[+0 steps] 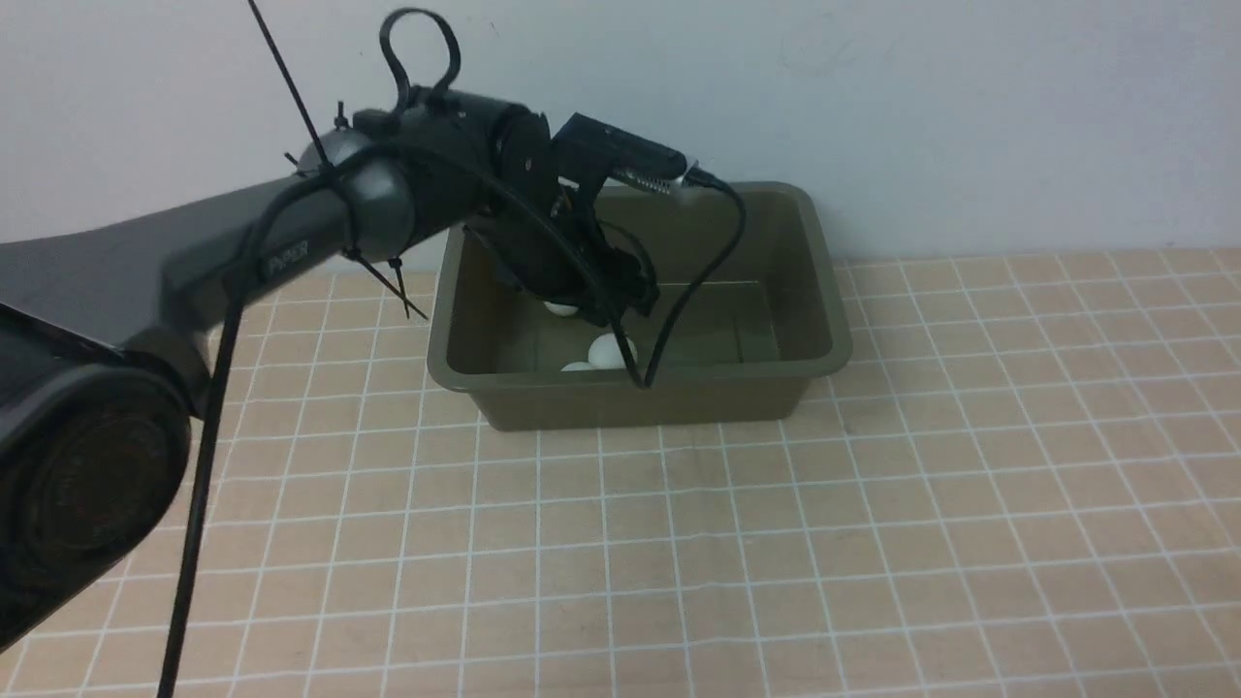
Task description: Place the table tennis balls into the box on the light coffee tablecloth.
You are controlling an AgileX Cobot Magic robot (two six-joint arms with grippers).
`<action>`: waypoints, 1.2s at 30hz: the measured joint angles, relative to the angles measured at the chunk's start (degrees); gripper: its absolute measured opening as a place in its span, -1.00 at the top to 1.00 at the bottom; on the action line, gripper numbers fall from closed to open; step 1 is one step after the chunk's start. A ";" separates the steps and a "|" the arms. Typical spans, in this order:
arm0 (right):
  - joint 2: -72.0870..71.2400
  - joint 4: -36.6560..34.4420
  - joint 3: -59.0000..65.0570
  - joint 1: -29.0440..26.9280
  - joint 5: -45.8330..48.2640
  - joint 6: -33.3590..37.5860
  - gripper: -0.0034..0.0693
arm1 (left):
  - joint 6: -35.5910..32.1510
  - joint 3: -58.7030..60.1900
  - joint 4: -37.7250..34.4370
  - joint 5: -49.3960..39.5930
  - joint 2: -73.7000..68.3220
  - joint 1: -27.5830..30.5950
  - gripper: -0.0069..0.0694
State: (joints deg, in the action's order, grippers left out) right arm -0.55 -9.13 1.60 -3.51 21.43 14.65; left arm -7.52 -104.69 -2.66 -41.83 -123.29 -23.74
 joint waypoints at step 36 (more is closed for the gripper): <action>0.00 0.00 0.00 0.00 0.00 0.00 0.96 | 3.34 57.11 2.66 -12.76 80.79 -0.13 1.00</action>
State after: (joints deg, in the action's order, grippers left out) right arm -0.55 -9.13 1.60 -3.51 21.43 14.65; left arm -4.18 -47.58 0.00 -54.59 -42.50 -23.87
